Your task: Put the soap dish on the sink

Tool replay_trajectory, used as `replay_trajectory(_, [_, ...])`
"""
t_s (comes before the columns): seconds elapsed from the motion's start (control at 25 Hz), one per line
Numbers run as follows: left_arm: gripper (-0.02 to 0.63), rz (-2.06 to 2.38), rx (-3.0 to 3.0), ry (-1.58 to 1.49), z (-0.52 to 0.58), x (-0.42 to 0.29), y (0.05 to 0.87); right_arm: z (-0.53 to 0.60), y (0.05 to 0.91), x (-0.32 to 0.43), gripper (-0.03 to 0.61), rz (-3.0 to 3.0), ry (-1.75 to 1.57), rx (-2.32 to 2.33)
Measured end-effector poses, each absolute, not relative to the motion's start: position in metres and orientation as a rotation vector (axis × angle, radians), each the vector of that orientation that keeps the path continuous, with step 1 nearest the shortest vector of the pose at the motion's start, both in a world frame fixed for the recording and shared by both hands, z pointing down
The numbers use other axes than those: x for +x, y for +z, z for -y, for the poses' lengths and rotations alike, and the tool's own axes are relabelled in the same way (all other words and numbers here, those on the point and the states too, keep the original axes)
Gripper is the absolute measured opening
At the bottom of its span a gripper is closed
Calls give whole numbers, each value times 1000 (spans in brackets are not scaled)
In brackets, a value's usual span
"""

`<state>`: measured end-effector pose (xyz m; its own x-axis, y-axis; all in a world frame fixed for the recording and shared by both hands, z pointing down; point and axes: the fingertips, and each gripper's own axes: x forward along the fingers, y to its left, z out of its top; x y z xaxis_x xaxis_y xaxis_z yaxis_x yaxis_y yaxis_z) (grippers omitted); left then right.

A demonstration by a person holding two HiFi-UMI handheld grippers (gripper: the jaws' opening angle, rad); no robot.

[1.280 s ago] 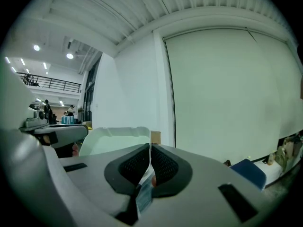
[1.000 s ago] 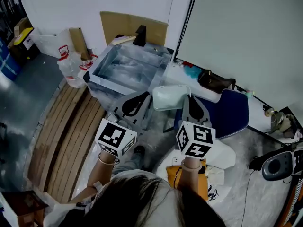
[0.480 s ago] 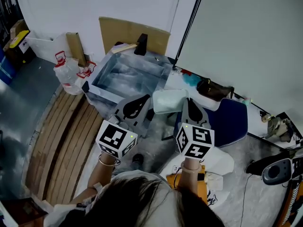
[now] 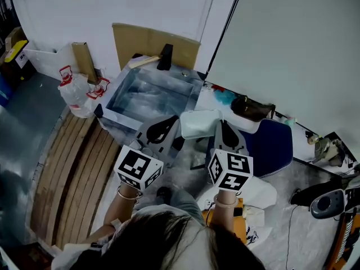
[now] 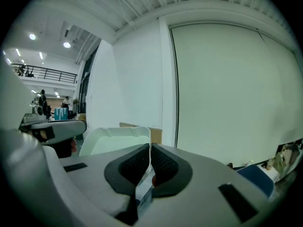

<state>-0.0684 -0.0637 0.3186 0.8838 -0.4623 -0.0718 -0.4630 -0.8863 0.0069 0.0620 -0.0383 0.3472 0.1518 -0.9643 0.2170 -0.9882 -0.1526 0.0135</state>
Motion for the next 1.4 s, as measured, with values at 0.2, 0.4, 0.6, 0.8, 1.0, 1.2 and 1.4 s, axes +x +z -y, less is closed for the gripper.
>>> replay_trajectory(0.2, [8, -737, -3053, 125, 77, -63, 322, 48, 354, 67, 29, 1922, 253, 2263])
replay_trajectory(0.4, [8, -739, -3065, 128, 92, -52, 326, 65, 356, 78, 29, 1920, 255, 2257])
replay_trajectory(0.6, [8, -754, -3066, 119, 112, -41, 329, 85, 361, 88, 29, 1932, 266, 2238])
replay_trajectory(0.8, [8, -759, -3062, 104, 133, -23, 329, 108, 367, 105, 29, 1940, 294, 2223])
replay_trajectory(1.0, [8, -777, -3067, 71, 158, -7, 334, 135, 373, 121, 29, 1953, 310, 2199])
replay_trajectory(1.2, [8, -809, -3060, 76, 182, 9, 333, 161, 379, 139, 29, 1959, 329, 2173])
replay_trajectory(1.4, [8, -832, -3061, 75, 204, 21, 338, 184, 387, 151, 29, 1966, 347, 2152])
